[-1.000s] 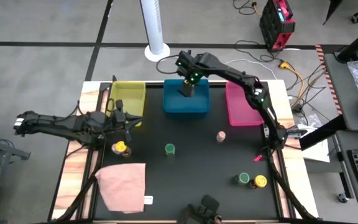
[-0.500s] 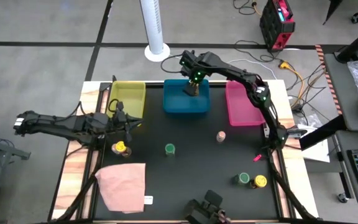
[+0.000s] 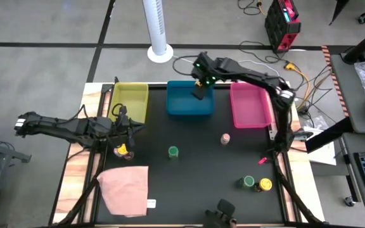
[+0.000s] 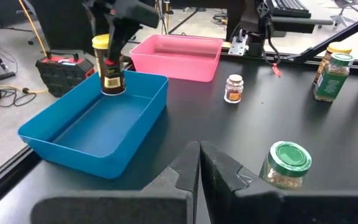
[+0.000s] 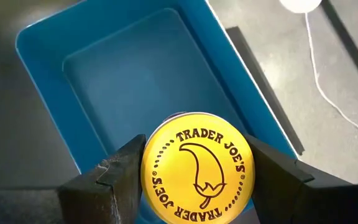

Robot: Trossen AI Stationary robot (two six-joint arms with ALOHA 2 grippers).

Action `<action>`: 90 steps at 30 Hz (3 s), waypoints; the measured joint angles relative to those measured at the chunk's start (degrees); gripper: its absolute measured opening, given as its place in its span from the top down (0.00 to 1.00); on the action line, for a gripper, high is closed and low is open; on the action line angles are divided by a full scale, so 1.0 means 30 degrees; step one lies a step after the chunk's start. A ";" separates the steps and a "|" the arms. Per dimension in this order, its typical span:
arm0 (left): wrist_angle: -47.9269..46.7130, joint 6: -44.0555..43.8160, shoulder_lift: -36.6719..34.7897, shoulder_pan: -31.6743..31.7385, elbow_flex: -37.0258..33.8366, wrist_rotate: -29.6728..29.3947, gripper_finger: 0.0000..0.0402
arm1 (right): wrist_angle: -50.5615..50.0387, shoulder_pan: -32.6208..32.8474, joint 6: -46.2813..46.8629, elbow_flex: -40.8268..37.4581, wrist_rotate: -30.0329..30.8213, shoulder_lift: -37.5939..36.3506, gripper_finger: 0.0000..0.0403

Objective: Sort spices by type
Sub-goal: Put the center yellow seasoning bottle into the blue bin, then put the left green seasoning bottle into the yellow bin

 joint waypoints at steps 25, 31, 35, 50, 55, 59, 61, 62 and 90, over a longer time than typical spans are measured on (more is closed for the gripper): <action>0.1969 0.3187 0.0035 0.0015 0.0478 -0.0007 1.00 | 0.4181 -0.0606 0.2283 -0.3806 0.0188 -0.0738 0.45; 0.1919 0.3631 0.0045 0.0029 0.0683 -0.0014 1.00 | 0.3989 -0.0587 0.2270 -0.3691 0.0157 -0.0649 0.45; 0.2106 0.3906 0.0036 0.0029 0.0692 -0.0015 1.00 | 0.3646 -0.0576 0.2220 -0.3691 0.0157 -0.0385 0.43; 0.2323 0.4353 0.0049 0.0029 0.0692 -0.0015 1.00 | 0.3425 -0.0583 0.1671 -0.3708 0.0215 -0.0234 0.37; 0.2323 0.4353 0.0044 0.0029 0.0692 -0.0015 1.00 | 0.3447 -0.0577 0.1726 -0.3713 0.0209 -0.0234 0.39; 0.2317 0.4346 0.0044 0.0029 0.0692 -0.0015 1.00 | 0.3440 -0.0583 0.1728 -0.3713 0.0215 -0.0234 0.42; 0.2320 0.4345 0.0044 0.0029 0.0692 -0.0015 1.00 | 0.3454 -0.0576 0.1723 -0.3713 0.0215 -0.0234 0.43; 0.2318 0.4347 0.0049 0.0029 0.0692 -0.0015 1.00 | 0.3444 -0.0579 0.1730 -0.3706 0.0215 -0.0234 0.44; 0.1806 0.3258 0.0061 0.0022 0.0670 -0.0002 1.00 | -0.3422 0.2892 0.3021 -0.0355 0.1002 -0.2995 0.58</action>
